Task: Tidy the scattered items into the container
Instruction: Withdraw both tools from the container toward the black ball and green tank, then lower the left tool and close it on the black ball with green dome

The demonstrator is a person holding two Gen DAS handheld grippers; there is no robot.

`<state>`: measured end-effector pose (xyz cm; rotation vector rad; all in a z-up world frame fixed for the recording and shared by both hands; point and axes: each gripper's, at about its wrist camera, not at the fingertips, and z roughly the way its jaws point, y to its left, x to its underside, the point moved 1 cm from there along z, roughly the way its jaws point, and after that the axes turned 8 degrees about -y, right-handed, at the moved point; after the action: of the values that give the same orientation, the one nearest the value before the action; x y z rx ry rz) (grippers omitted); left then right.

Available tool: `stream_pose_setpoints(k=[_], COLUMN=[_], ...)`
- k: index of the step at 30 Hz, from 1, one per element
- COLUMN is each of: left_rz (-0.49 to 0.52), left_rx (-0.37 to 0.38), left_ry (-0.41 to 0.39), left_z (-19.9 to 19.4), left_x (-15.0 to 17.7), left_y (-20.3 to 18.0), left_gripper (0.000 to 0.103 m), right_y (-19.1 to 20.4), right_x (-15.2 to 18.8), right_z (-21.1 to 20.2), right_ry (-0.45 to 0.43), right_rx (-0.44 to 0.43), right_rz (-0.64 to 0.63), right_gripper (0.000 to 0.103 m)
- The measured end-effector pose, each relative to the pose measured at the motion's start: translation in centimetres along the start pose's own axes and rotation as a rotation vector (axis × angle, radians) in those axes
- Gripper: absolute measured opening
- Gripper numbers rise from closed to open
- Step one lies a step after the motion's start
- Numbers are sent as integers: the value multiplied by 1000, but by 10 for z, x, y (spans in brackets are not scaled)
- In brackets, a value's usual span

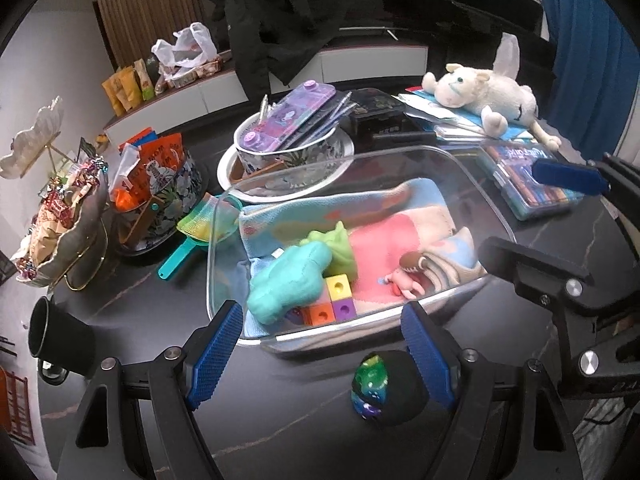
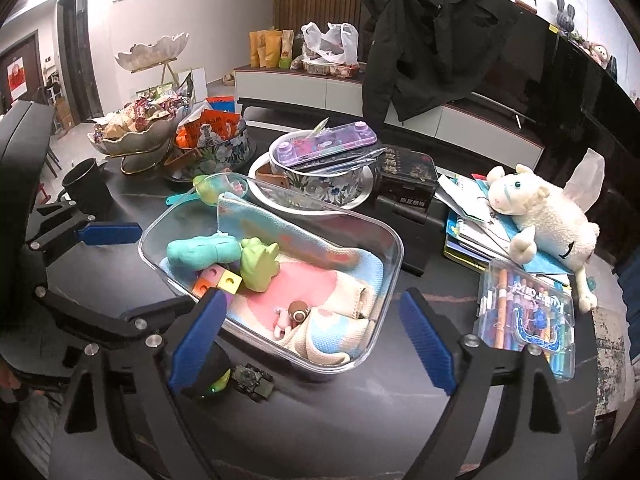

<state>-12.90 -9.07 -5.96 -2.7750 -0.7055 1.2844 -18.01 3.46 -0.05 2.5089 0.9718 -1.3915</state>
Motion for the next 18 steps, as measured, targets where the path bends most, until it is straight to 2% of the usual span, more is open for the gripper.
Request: stream_pose_setpoints(k=[11, 18], left_rz=[34, 18], left_rx=[25, 54], left_ry=[18, 34], left_z=[-8, -8], left_x=[17, 26], left_y=[-16, -17], left_gripper=[78, 78], right_y=[4, 2], right_x=[11, 21], right_z=[2, 4], right_ry=[67, 100], right_rx=[6, -5], right_rz=[-57, -57], right_gripper=[89, 90])
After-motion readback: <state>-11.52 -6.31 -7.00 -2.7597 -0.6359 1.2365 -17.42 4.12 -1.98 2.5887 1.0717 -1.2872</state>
